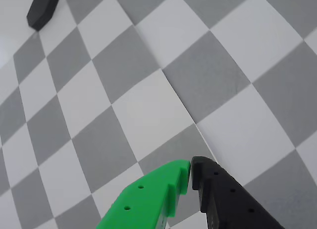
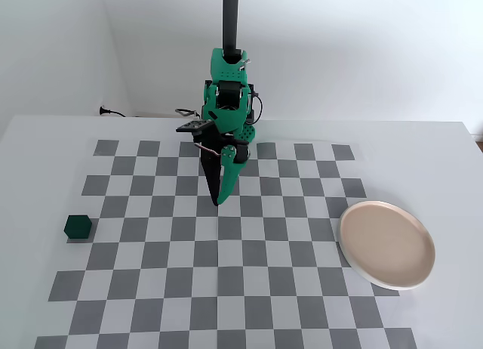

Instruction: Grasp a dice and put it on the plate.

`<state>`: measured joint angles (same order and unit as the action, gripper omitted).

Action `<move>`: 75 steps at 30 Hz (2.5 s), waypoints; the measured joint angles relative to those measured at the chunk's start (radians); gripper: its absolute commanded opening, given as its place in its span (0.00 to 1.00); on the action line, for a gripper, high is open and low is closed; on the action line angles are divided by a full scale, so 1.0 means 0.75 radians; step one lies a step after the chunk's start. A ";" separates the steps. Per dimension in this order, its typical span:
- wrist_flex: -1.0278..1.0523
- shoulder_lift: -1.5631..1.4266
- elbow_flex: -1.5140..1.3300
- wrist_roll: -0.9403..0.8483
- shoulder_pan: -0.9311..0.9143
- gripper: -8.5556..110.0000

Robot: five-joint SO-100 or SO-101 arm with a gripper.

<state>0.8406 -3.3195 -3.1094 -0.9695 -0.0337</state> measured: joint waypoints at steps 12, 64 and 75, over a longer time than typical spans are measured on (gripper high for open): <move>-0.176 0.000 0.000 -0.654 0.209 0.04; -0.327 1.959 1.669 -0.677 -0.507 0.21; -0.264 2.131 1.814 -0.673 -0.824 0.21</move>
<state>0.6427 -1.7211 -1.7487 -1.4742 -0.6519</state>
